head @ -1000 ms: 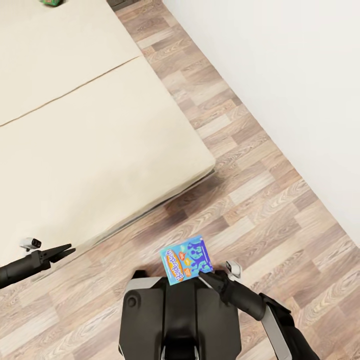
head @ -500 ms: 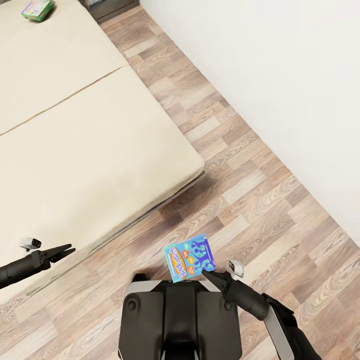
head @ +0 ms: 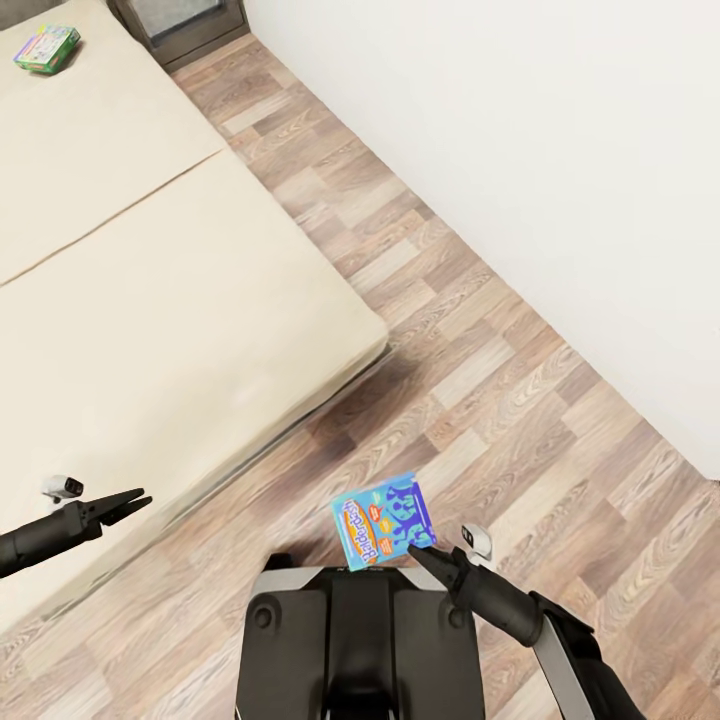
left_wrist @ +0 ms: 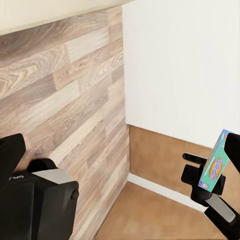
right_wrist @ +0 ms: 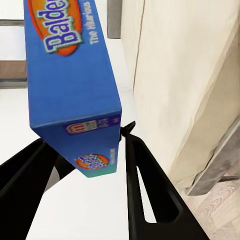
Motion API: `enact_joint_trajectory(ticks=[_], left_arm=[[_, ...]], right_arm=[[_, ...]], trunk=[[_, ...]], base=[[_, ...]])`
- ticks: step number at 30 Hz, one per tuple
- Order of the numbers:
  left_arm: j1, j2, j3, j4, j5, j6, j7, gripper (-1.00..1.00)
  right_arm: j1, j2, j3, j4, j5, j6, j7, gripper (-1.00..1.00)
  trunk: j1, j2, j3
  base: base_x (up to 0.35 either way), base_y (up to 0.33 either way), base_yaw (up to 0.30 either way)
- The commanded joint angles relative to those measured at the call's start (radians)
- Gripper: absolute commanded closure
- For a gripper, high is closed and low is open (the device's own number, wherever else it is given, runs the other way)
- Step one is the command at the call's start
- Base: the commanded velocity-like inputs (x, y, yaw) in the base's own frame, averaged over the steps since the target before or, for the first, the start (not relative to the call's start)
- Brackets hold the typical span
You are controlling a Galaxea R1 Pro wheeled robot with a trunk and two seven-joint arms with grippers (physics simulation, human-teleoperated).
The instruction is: Put all the toys in the child's room - the three board games (two on the bed and one on the table), the two jigsaw puzzles on the table, and the tennis ball on the table - inside the toy box on the table in the child's room.
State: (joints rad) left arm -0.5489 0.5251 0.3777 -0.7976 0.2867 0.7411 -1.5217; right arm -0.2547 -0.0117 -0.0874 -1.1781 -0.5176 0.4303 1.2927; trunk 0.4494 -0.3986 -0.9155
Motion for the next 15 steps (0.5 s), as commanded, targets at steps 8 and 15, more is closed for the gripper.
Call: enact_joint_trajectory(ticks=[8,15], left_arm=[[0.0,0.001,0.001,0.0,0.0,0.01,-0.006,-1.0],[0.0,0.001,0.003,0.0,0.0,0.009,-0.008,-1.0]], right_arm=[[0.0,0.0,0.0,0.001,-0.004,0.01,0.002,1.0],[0.0,-0.001,0.0,0.002,-0.004,0.01,0.002,1.0]], trunk=[[0.001,-0.001,0.012],[0.001,-0.001,0.022]], base=[[0.0,0.0,-0.15],[0.0,0.0,-0.15]])
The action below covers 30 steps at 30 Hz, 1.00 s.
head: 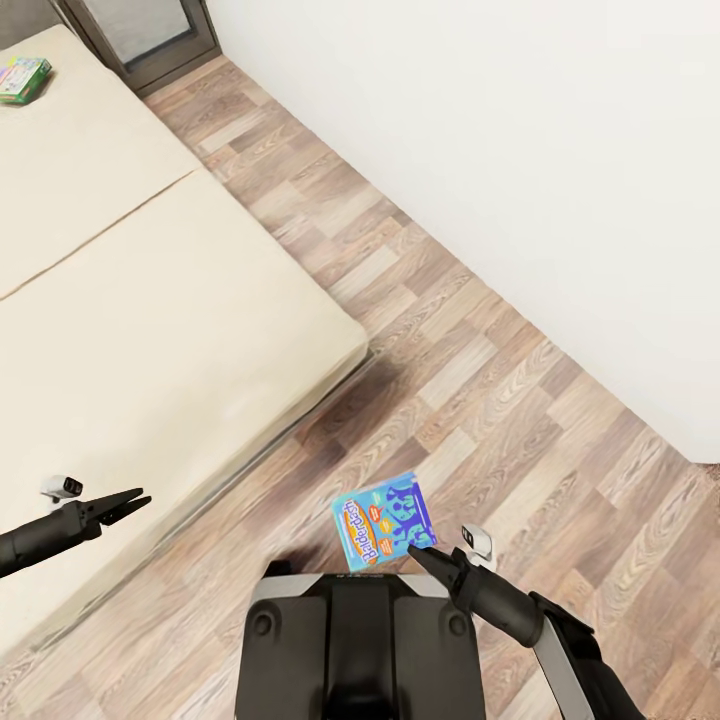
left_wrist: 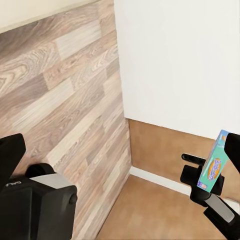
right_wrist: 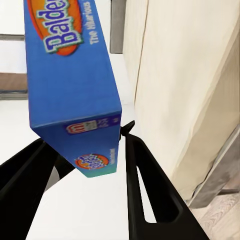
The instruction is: Put all the toys in the child's room - the three board games (two on the bed and one on the table), the two jigsaw puzzles on the table, and the tennis ball on the table - inside the toy box on the table in the child's room.
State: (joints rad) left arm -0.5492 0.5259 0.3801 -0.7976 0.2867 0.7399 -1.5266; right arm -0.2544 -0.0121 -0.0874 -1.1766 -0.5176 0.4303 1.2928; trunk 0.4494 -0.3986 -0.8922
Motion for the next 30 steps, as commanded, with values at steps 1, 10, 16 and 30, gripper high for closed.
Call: enact_joint_trajectory(ticks=[1,10,16,30], left_arm=[[0.0,0.0,0.0,0.0,0.0,0.01,-0.004,-1.0],[0.0,0.0,0.0,0.0,0.0,0.01,-0.004,-1.0],[0.0,0.0,0.0,0.0,0.0,0.01,-0.004,-1.0],[0.0,0.0,-0.001,-0.002,0.0,0.01,-0.003,-1.0]], right_arm=[[0.0,0.0,0.0,0.0,-0.004,0.01,0.002,1.0],[0.0,0.0,0.0,0.0,-0.004,0.01,0.002,1.0],[0.0,0.0,0.0,0.0,-0.004,0.01,0.003,1.0],[0.0,0.0,0.0,-0.001,-0.004,0.01,0.003,1.0]], trunk=[[0.001,-0.001,0.001],[0.001,-0.001,0.015],[0.001,-0.001,0.024],[0.001,-0.001,0.046]], base=[[0.0,0.0,-0.15],[0.0,0.0,-0.15],[0.0,0.0,-0.15],[0.0,0.0,-0.15]])
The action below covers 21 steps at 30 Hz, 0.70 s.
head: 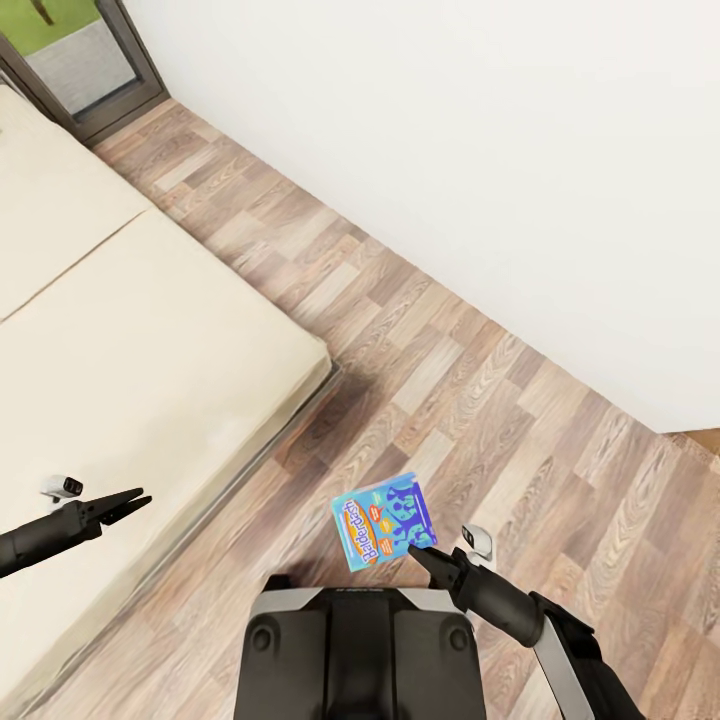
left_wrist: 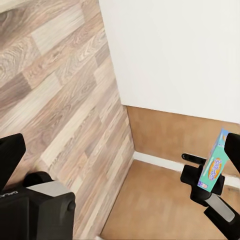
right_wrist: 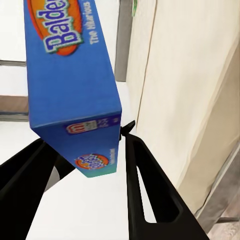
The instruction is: Put all the toys in the child's room - the three board games (two on the bed and one on the table), the two jigsaw puzzles on the table, and the tennis ball on the table - inside the toy box on the table in the child's room.
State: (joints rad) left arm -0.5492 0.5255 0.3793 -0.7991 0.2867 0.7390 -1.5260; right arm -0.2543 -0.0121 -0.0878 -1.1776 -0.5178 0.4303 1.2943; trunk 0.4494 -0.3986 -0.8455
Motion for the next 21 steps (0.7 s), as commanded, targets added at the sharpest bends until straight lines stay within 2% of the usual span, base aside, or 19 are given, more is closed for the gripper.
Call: enact_joint_trajectory(ticks=[1,21], left_arm=[[0.0,0.0,0.0,0.0,0.0,0.011,-0.004,-1.0],[0.0,-0.001,-0.002,0.0,0.0,0.011,-0.003,-1.0]], right_arm=[[0.0,0.0,0.0,0.0,-0.004,0.01,0.002,1.0],[0.0,0.0,-0.001,0.001,-0.004,0.01,0.0,1.0]], trunk=[[0.001,-0.001,0.001],[0.001,-0.001,0.032]], base=[[0.0,0.0,-0.151],[0.0,0.0,-0.152]])
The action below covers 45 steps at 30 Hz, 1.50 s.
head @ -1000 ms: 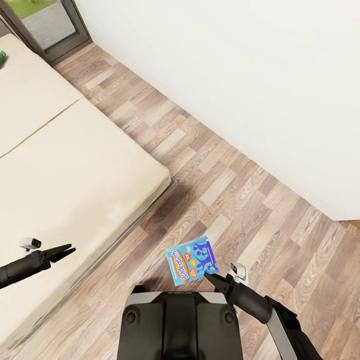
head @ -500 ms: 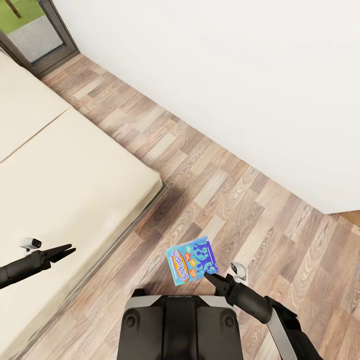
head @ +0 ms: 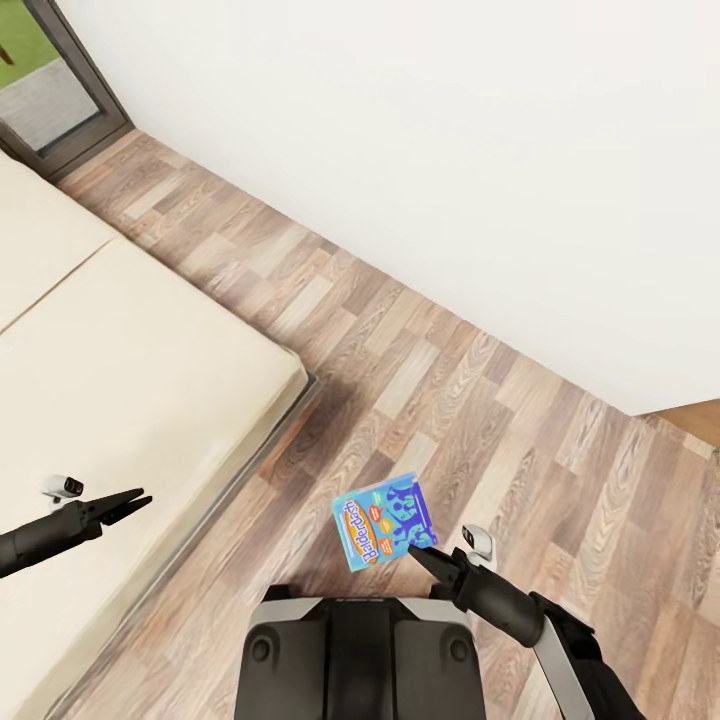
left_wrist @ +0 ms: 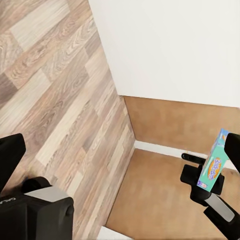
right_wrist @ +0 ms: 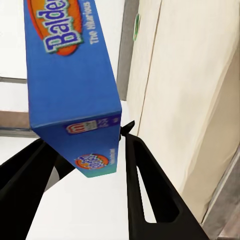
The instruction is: Put all the toys in the child's room - the three board games (two on the bed and one on the table), the two jigsaw puzzles on the table, and the tennis ball on the table - inside the toy box on the table in the child's room.
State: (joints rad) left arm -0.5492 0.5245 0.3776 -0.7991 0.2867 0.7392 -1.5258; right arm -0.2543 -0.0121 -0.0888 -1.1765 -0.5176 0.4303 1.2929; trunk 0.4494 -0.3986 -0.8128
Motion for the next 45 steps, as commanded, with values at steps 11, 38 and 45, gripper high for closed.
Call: enact_joint_trajectory(ticks=[11,38,45], left_arm=[[0.0,0.001,0.001,0.0,0.0,0.01,-0.005,-1.0],[0.0,0.001,0.001,0.0,0.0,0.01,-0.006,-1.0],[0.0,0.001,0.001,0.0,0.0,0.009,-0.006,-1.0]], right_arm=[[0.0,0.0,0.001,0.0,-0.004,0.009,0.003,1.0],[0.001,0.0,0.0,0.0,-0.004,0.008,0.003,1.0],[0.0,0.0,0.0,0.0,-0.004,0.008,0.003,1.0]], trunk=[[0.001,-0.001,0.016],[0.001,-0.001,0.058],[0.001,-0.001,0.069]], base=[[0.0,0.0,-0.154],[0.0,0.0,-0.154],[0.0,0.0,-0.154]])
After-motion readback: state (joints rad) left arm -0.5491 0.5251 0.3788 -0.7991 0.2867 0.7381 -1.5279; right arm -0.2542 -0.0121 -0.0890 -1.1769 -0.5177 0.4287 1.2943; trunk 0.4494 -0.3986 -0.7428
